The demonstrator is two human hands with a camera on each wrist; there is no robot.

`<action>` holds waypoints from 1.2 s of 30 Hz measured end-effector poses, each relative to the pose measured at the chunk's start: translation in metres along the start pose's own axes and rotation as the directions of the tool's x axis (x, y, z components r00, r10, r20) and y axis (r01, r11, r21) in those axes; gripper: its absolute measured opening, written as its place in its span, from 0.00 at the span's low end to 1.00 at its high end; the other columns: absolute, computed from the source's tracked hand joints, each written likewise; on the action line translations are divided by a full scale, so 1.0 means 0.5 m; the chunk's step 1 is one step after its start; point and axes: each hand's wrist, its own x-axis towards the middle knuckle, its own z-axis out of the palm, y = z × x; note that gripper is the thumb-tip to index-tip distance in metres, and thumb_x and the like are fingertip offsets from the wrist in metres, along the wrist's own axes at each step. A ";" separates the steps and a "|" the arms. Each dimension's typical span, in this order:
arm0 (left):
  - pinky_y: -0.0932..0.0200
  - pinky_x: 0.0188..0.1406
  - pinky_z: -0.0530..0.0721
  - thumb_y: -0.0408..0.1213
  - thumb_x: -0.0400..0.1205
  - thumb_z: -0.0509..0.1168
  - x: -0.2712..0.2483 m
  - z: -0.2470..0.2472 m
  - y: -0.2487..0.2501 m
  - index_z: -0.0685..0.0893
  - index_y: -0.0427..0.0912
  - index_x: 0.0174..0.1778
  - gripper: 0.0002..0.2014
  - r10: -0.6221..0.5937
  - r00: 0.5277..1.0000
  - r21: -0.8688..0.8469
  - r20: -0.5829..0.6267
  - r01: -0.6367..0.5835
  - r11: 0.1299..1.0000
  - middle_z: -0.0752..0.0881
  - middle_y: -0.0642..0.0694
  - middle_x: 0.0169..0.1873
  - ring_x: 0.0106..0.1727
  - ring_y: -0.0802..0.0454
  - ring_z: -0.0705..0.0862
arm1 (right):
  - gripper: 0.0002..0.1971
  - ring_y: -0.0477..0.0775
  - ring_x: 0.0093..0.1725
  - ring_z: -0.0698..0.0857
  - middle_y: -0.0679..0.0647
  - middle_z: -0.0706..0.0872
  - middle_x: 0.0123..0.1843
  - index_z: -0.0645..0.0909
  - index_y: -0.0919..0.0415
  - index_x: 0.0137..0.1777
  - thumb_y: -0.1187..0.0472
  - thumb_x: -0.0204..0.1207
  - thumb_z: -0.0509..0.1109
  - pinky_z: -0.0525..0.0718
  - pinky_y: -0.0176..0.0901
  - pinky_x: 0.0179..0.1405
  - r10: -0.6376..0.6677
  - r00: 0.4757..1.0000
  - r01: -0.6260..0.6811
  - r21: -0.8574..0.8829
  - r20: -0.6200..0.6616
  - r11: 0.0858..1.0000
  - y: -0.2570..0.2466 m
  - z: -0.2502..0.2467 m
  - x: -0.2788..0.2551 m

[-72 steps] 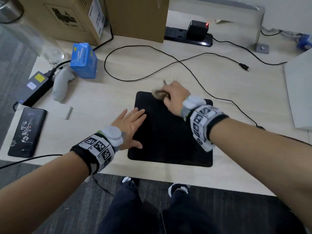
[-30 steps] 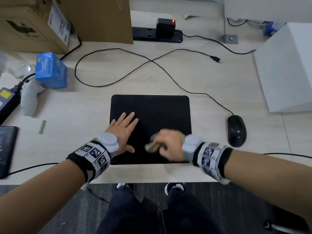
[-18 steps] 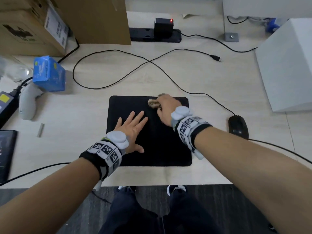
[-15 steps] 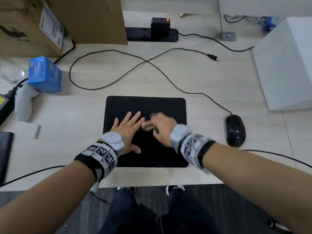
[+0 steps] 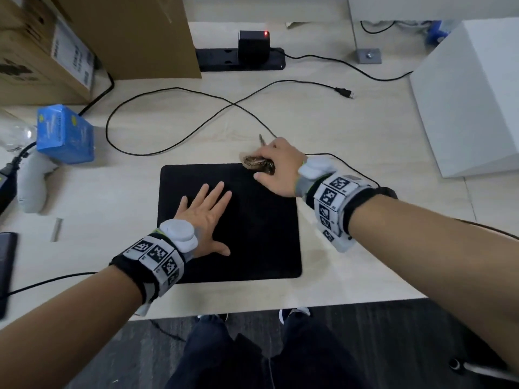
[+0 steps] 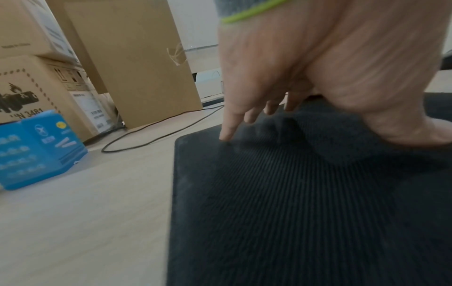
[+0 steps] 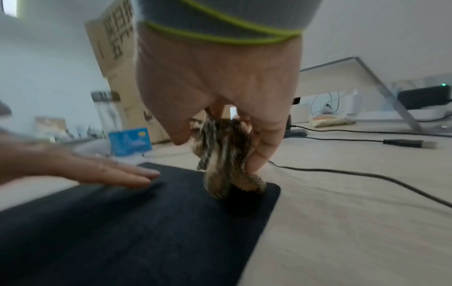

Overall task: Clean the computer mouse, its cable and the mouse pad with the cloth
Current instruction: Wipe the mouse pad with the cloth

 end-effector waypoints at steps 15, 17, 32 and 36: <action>0.21 0.76 0.43 0.62 0.65 0.76 0.020 0.013 0.020 0.34 0.51 0.83 0.65 -0.014 1.000 -0.093 0.001 0.014 0.996 0.27 0.57 0.81 0.82 0.46 0.28 | 0.17 0.59 0.60 0.79 0.58 0.82 0.59 0.82 0.57 0.61 0.66 0.71 0.68 0.75 0.44 0.58 -0.178 0.938 0.136 0.157 0.298 0.978 -0.046 0.133 -0.228; 0.22 0.76 0.43 0.61 0.65 0.76 0.020 0.012 0.023 0.34 0.51 0.83 0.65 -0.017 1.000 -0.105 0.006 0.018 0.994 0.26 0.58 0.81 0.82 0.47 0.27 | 0.16 0.59 0.59 0.80 0.58 0.81 0.59 0.81 0.58 0.61 0.61 0.73 0.68 0.78 0.47 0.58 -0.171 0.880 0.139 0.104 0.443 0.985 -0.028 0.140 -0.266; 0.24 0.78 0.45 0.62 0.64 0.76 0.031 0.018 0.078 0.43 0.57 0.84 0.60 -0.102 0.988 -0.156 -0.120 0.083 0.984 0.38 0.53 0.84 0.84 0.44 0.33 | 0.17 0.67 0.59 0.77 0.60 0.78 0.64 0.78 0.58 0.63 0.63 0.73 0.64 0.78 0.52 0.55 0.078 0.996 -0.079 -0.022 -0.040 0.997 0.004 0.086 -0.037; 0.23 0.77 0.44 0.61 0.66 0.76 0.032 0.025 0.073 0.44 0.57 0.84 0.58 -0.084 0.986 -0.170 -0.145 0.059 0.984 0.39 0.52 0.84 0.84 0.43 0.33 | 0.20 0.60 0.55 0.82 0.55 0.81 0.57 0.83 0.53 0.59 0.68 0.68 0.64 0.82 0.50 0.56 -0.127 0.978 0.107 0.125 0.164 0.986 -0.010 0.122 -0.175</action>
